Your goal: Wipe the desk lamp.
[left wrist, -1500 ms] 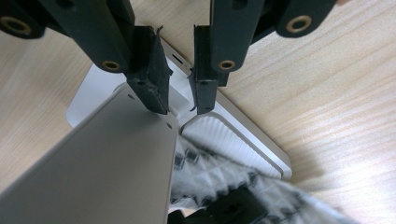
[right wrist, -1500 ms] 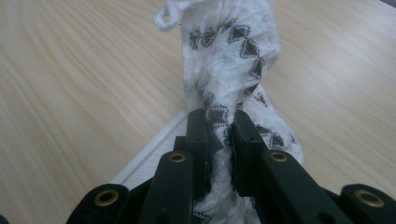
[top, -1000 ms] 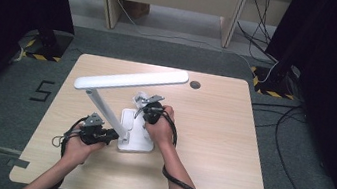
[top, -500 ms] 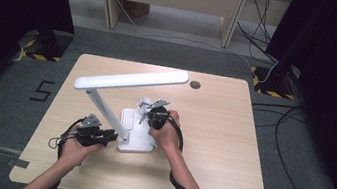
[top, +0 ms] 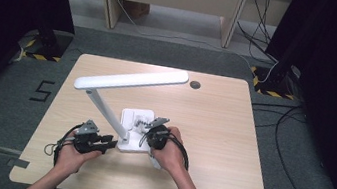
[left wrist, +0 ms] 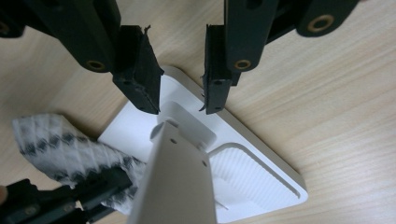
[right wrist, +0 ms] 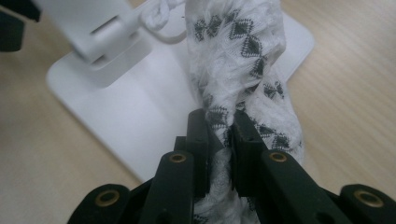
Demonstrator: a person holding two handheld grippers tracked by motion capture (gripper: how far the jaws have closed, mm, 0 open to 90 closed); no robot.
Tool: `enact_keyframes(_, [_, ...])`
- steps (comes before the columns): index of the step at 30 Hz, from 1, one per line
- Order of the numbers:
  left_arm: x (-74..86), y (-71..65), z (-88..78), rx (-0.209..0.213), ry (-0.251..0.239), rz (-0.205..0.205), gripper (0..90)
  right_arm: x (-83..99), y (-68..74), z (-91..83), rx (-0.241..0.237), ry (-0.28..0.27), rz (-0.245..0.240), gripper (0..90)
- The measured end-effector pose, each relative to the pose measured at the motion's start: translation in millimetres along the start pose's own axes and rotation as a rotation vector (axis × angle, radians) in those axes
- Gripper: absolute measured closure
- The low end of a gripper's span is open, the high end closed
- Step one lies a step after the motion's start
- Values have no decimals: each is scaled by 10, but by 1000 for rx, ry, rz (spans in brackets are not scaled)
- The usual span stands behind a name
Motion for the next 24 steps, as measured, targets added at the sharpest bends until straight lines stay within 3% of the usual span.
enact_keyframes(3, [10,-31,-10,8,1,-8,607,54,138,-72,-35,6,-22,807])
enact_keyframes(7, [30,-91,-24,50,1,-37,544,93,381,-167,-100,11,-49,807])
enact_keyframes(8, [33,-103,-29,62,-1,-44,544,93,381,-167,-100,11,-49,807])
enact_keyframes(9, [35,-122,-38,78,-4,-57,518,97,497,-185,-127,8,-60,806])
enact_keyframes(11, [34,-128,-44,84,-4,-61,507,98,551,-189,-135,8,-69,805])
enact_keyframes(12, [32,-152,-62,100,-6,-71,484,92,654,-186,-167,-1,-81,804])
enact_keyframes(16, [22,-190,-94,130,-11,-96,443,74,825,-164,-216,-17,-116,800])
enact_keyframes(24, [7,-180,-124,174,3,-142,439,52,989,-138,-225,-44,-163,800])
Point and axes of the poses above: each handheld gripper's, and its own axes: z roughly forward along the jaws, x roughly out of its underside, y roughly to its left, the point moved 6 cm from there along z, roughly forward along the jaws, and after that the axes turned 6 degrees about y, right-handed, at the moved point
